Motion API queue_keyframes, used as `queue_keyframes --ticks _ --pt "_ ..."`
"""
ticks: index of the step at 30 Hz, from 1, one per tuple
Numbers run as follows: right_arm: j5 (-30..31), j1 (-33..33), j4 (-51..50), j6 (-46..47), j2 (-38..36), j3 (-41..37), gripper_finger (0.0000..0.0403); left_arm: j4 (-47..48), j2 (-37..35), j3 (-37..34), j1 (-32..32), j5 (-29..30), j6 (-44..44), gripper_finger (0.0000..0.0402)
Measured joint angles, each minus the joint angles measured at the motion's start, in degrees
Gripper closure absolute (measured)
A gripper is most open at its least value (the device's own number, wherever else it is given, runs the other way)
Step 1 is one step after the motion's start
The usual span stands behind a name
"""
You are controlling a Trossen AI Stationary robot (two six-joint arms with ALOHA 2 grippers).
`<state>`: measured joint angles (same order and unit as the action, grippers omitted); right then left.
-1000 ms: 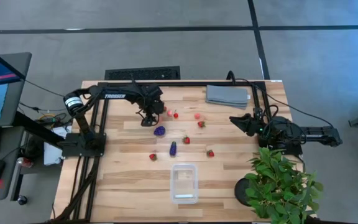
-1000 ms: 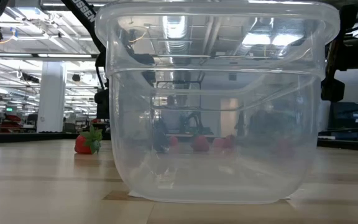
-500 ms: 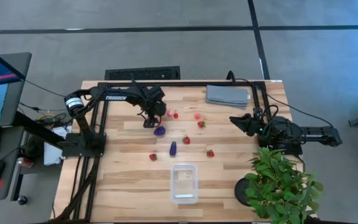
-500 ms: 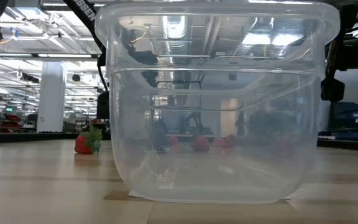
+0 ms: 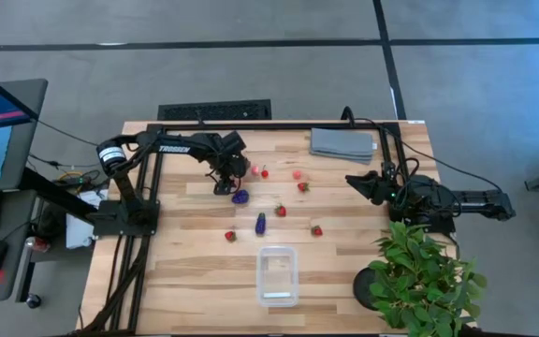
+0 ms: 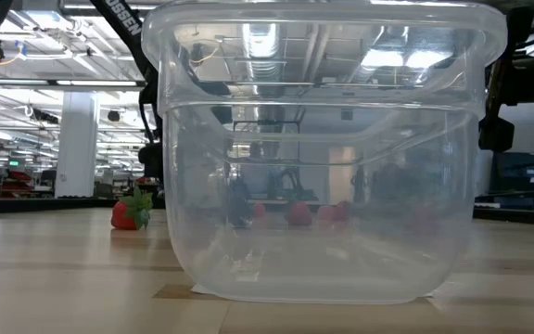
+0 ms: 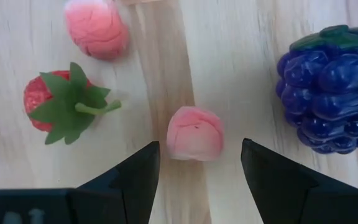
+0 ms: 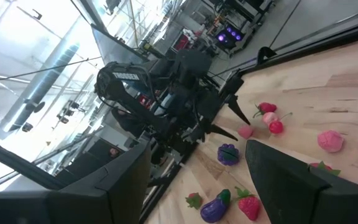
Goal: Pick and placing Produce into tupperware
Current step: Put the pink peach into the transparent bin
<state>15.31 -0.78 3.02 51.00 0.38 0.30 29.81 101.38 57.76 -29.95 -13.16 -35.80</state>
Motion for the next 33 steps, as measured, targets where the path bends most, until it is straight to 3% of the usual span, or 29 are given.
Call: queue_keyframes --ticks 33 --pt "0.02 0.0 0.0 -0.02 0.0 0.02 0.0117 -2.78 0.0 0.0 -0.02 -1.13 -0.05 0.0188"
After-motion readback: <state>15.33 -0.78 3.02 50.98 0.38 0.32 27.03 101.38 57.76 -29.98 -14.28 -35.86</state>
